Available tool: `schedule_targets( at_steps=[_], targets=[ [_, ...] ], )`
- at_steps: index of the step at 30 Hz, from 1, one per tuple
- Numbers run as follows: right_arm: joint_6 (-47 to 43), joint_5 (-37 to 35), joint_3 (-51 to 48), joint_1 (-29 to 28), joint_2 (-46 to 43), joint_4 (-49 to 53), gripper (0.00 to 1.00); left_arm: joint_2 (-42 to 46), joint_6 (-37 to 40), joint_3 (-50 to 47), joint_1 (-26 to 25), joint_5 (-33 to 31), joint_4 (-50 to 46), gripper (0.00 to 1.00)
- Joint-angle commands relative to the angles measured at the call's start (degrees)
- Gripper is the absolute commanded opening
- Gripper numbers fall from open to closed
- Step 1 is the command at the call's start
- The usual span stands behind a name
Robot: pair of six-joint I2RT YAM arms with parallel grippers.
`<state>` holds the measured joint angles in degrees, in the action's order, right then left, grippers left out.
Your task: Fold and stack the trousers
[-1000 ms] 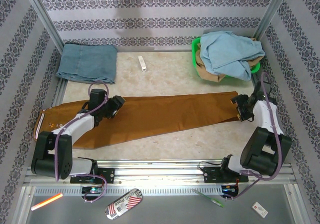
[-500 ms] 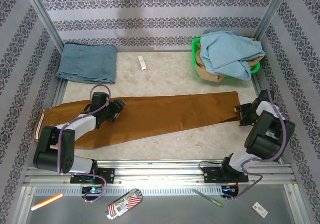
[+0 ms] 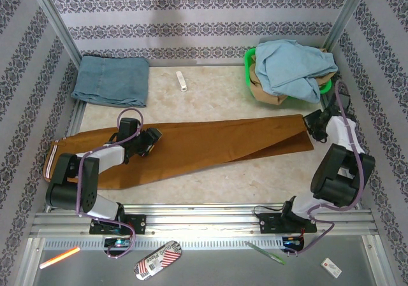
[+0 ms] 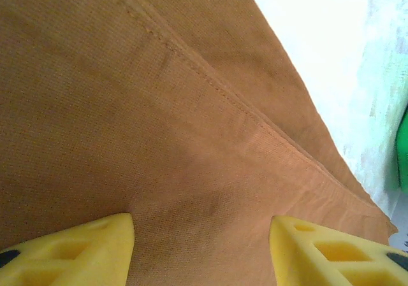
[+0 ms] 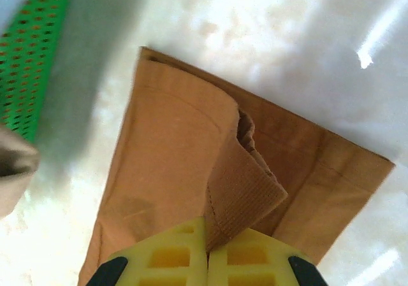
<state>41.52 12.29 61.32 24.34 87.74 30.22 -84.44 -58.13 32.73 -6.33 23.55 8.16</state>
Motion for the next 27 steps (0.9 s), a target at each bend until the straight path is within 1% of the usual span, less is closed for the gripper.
schedule_targets(
  at_steps=[1, 4, 9, 10, 11, 13, 14, 15, 16, 17, 19, 20, 24, 27],
  targets=[
    [-7.5, -6.2, 1.6, -3.5, -4.5, -1.7, 0.00, -0.7, 0.6, 0.5, -0.4, 0.9, 2.9, 0.58],
    [-12.6, -11.6, -0.4, -7.3, -9.9, -3.0, 0.00, -0.4, 0.2, -0.3, -0.4, 1.1, 3.9, 0.57],
    [-18.6, -16.7, -8.8, -11.0, -20.4, -9.4, 0.00, 0.0, 0.1, -1.7, -0.4, 1.6, 5.0, 0.57],
    [-17.8, -18.5, -10.5, -11.0, -21.4, -10.1, 0.00, 0.0, 0.0, -2.0, -0.4, 1.8, 5.5, 0.57],
    [-17.2, -18.8, -11.5, -10.4, -21.4, -9.7, 0.00, 0.0, 0.0, -2.4, -0.4, 2.0, 6.0, 0.57],
    [-15.0, -18.0, -13.5, -8.9, -19.6, -8.4, 0.00, 0.3, -0.2, -2.8, -0.4, 2.3, 6.6, 0.57],
    [-12.2, -17.2, -13.5, -7.0, -17.8, -5.8, 0.00, 0.4, -0.2, -2.9, -0.4, 2.5, 6.7, 0.57],
    [-10.2, -15.3, -13.3, -4.8, -15.3, -3.7, 0.09, 0.7, -0.3, -3.0, -0.4, 2.6, 6.6, 0.57],
    [-8.5, -13.7, -12.9, -2.3, -12.3, -1.2, 0.33, 0.9, -0.3, -3.1, -0.4, 2.8, 6.5, 0.57],
    [-7.6, -12.1, -11.6, 0.4, -9.6, 2.2, 0.47, 1.3, -0.3, -3.2, -0.4, 2.9, 6.6, 0.57],
    [-6.2, -9.5, -10.5, 3.6, -6.2, 7.3, 0.55, 2.2, 0.0, -3.5, -0.4, 3.4, 6.2, 0.57],
    [-5.1, -9.3, -10.8, 4.8, -6.1, 8.5, 0.57, 3.0, 0.2, -3.6, -0.4, 3.3, 5.7, 0.57],
    [-2.8, -8.3, -14.2, 5.6, -12.4, 7.5, 0.69, 5.8, 0.7, -4.7, -0.4, 2.3, 4.3, 0.57],
    [-3.0, -6.7, -13.0, 4.6, -15.6, 8.1, 0.71, 7.0, 1.2, -4.9, -0.4, 2.0, 2.9, 0.57]
  ],
)
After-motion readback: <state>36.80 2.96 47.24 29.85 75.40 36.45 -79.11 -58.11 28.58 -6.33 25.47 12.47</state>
